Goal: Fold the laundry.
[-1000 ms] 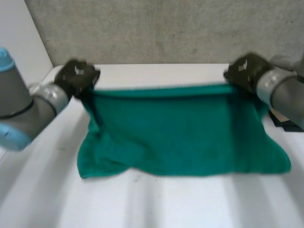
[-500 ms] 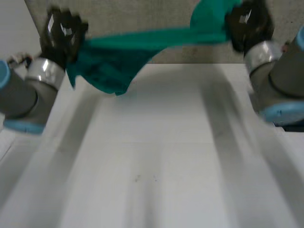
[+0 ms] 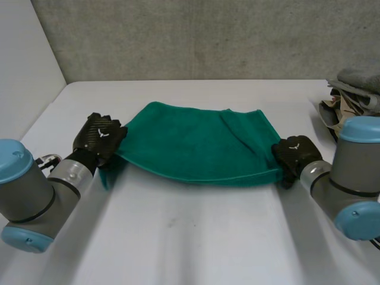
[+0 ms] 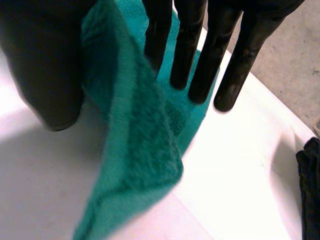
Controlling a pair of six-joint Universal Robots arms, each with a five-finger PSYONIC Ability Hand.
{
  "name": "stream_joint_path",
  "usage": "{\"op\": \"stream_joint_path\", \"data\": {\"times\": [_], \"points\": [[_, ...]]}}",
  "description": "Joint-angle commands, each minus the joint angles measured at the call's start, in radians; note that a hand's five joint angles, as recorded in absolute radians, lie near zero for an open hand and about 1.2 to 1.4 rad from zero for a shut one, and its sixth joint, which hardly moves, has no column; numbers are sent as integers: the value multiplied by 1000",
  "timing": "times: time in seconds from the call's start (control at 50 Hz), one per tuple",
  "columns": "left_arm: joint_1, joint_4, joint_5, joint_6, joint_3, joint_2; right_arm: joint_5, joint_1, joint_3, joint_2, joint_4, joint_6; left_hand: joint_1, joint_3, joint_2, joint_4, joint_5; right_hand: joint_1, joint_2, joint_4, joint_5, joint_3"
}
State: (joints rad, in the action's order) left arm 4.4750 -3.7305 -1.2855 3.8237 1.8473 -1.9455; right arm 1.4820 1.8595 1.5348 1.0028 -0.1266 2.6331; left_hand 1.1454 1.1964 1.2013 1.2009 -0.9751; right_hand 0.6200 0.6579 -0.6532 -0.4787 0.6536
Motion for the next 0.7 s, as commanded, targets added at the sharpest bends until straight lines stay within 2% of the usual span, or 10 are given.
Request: {"op": "stream_joint_path", "data": {"times": [0.02,0.08,0.12,0.14,0.18,0.3,0.38,0.52,0.7], "points": [[13,24,12,-1,4,-7,-123,-82,85,53,-18,-18,138,87,82,82,-134,776,738,-743,-743,743],[13,29,18,-4,6,-18,-190,-105,110,53,-21,-21,-197,-248,-253,-253,201,776,738,-743,-743,743],[15,34,17,-7,9,-21,-206,-112,119,53,-21,-21,-323,-374,-379,-379,328,776,738,-743,-743,743],[15,50,15,-9,9,-24,-207,-121,129,54,-21,-19,-487,-538,-543,-542,491,776,738,-743,-743,743],[17,78,12,-15,9,-24,-209,-132,143,60,-21,-18,-582,-633,-638,-638,586,776,738,-743,-743,743],[52,220,6,-41,9,-24,-210,-157,176,122,-22,-16,-618,-669,-674,-673,622,776,738,-743,-743,743],[85,250,5,-41,10,-24,-207,-158,176,122,-22,-18,-612,-663,-668,-667,616,776,738,-743,-743,743],[127,232,-57,-42,32,-21,-207,-172,174,123,-22,-18,-603,-654,-659,-659,607,776,738,-743,-743,743],[153,190,-64,-42,33,-27,-204,-177,176,126,-21,-18,-571,-622,-627,-626,575,776,738,-743,-743,743]]}}
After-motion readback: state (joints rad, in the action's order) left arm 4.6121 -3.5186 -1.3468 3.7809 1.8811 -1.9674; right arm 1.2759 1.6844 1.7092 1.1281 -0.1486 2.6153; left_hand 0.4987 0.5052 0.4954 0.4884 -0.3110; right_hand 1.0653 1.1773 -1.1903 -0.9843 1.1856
